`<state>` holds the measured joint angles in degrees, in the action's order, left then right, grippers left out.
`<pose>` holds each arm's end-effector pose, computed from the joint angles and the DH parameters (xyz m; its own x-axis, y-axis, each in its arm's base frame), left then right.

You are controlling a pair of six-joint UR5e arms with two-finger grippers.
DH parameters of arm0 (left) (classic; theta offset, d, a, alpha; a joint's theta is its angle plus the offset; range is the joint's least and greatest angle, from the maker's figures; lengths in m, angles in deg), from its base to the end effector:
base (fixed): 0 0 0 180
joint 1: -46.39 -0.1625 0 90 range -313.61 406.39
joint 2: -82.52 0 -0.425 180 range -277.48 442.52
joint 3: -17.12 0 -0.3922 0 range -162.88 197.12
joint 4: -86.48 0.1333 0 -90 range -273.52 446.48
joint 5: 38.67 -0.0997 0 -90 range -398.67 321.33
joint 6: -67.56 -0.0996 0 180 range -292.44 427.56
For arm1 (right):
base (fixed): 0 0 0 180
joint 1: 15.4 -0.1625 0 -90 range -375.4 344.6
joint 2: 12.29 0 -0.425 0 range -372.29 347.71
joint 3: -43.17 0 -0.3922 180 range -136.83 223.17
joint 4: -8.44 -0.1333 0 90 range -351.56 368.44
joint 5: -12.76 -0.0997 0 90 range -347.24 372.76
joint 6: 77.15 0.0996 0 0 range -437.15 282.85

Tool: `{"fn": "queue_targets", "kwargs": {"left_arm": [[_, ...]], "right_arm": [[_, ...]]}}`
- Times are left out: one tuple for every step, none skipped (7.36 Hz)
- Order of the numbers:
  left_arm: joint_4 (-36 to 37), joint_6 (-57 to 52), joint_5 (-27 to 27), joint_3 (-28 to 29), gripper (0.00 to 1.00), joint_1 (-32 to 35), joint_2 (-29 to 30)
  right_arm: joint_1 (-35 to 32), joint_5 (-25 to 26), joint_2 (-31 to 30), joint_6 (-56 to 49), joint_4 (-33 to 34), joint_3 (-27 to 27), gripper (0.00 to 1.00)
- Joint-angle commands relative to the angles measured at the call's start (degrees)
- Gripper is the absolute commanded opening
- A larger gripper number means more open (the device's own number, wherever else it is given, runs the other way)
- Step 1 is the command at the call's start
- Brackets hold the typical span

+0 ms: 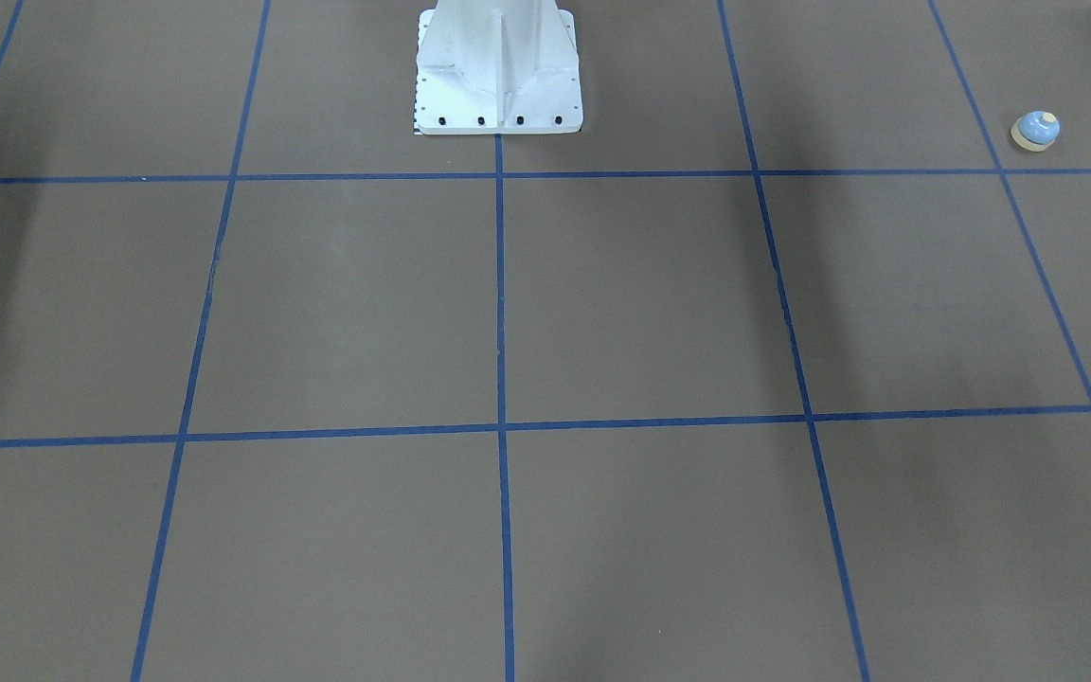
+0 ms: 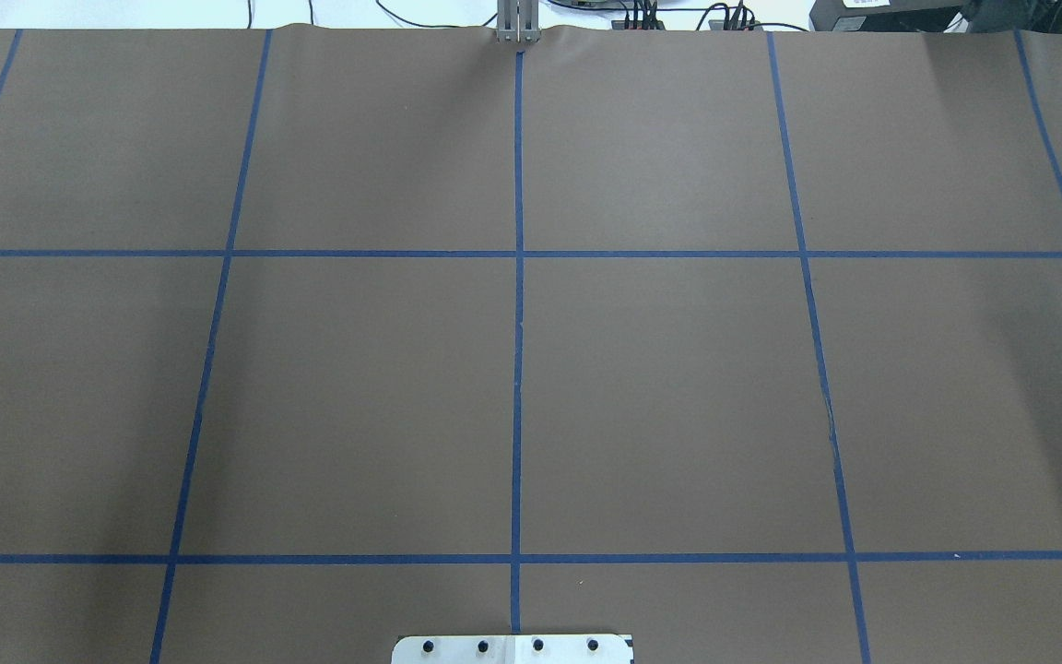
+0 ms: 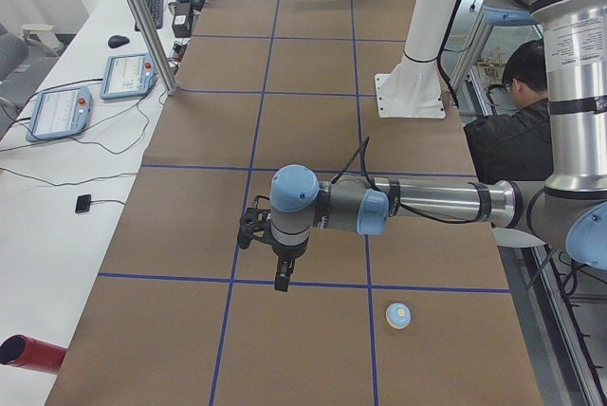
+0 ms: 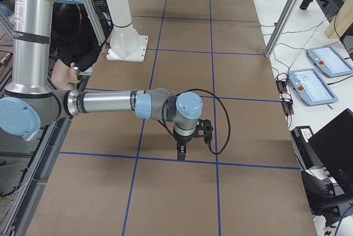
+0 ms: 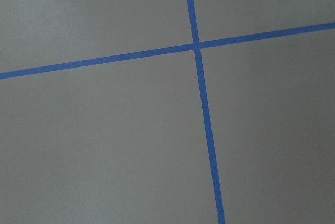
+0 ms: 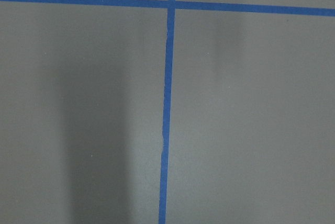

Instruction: Place and press bell with both arms

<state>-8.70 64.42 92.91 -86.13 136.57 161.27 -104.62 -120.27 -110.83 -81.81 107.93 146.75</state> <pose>-0.0685 -0.4171 0.6271 0.7473 0.1348 -0.6506 -0.0379 0.9862 0.1609 0.0596 -0.4222 0.6287 0.7281 -0.0381 0.6844 0.0730 0.9971 -0.0221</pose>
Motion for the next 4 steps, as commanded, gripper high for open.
{"fn": "queue_targets", "kwargs": {"left_arm": [[0.0, 0.3, 0.3, -0.1, 1.0, 0.0, 0.1], [0.0, 0.3, 0.3, -0.5, 1.0, 0.0, 0.1], [-0.1, 0.1, 0.3, -0.7, 1.0, -0.1, 0.7], [-2.1, 0.2, 0.5, -1.1, 1.0, -0.1, 0.6]], "right_arm": [[0.0, 0.1, 0.6, 0.3, 0.0, 0.1, 1.0], [0.0, 0.1, 0.6, 0.3, -0.1, 0.2, 1.0], [0.0, 0.0, 0.7, 0.3, 0.0, 0.4, 1.0], [0.0, 0.1, 0.7, 0.3, -0.1, 0.6, 1.0]]}}
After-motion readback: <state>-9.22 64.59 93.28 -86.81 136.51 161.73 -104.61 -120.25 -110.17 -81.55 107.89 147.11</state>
